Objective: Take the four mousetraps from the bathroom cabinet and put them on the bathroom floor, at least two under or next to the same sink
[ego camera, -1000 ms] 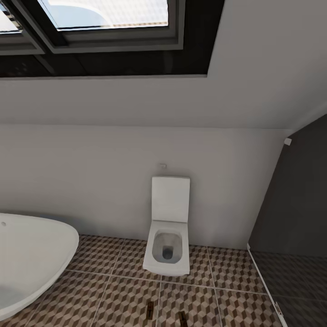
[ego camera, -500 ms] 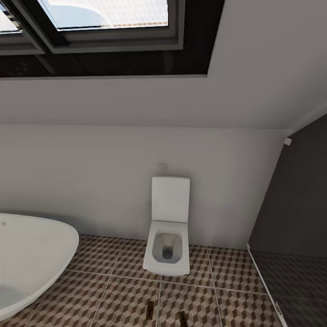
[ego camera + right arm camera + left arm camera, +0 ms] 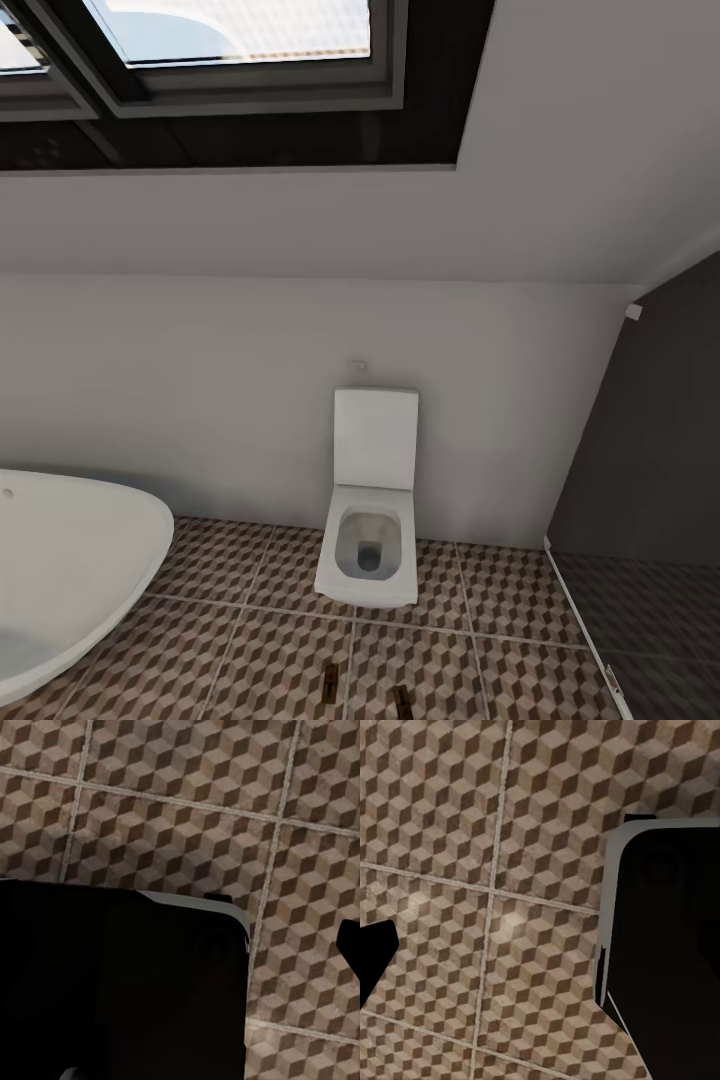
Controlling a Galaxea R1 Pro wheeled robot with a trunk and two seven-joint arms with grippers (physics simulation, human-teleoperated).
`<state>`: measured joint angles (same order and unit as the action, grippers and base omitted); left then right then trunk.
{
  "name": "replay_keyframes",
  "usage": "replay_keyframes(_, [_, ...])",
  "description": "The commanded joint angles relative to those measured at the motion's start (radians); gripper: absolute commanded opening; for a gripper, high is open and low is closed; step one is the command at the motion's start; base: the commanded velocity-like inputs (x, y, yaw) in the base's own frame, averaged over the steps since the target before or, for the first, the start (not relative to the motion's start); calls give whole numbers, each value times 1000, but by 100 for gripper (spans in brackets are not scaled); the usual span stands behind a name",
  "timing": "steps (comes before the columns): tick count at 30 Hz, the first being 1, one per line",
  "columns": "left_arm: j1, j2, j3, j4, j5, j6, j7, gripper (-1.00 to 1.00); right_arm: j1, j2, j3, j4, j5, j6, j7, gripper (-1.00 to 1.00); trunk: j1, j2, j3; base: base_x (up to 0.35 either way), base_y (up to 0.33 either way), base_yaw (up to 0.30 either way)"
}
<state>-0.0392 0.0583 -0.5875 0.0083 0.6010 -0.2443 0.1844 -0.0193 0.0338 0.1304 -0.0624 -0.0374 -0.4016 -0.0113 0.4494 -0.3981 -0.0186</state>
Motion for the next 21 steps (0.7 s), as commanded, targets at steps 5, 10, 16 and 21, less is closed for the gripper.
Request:
replay_keyframes(5, [-1,0,-9,1,5,-3,3,100,-1,0,6,1,-4,-3,-2,100,1,-2,-2,0,0,0])
replay_keyframes(10, [-1,0,-9,1,5,-3,3,100,-1,0,6,1,-4,-3,-2,100,1,-2,-2,0,0,0])
replay_keyframes(16, [-1,0,-8,1,5,-3,3,100,-1,0,6,1,-4,-3,-2,100,1,-2,-2,0,0,0])
replay_keyframes(21, [-1,0,-9,1,5,-3,3,100,-1,0,6,1,-4,-3,-2,100,1,-2,-2,0,0,0])
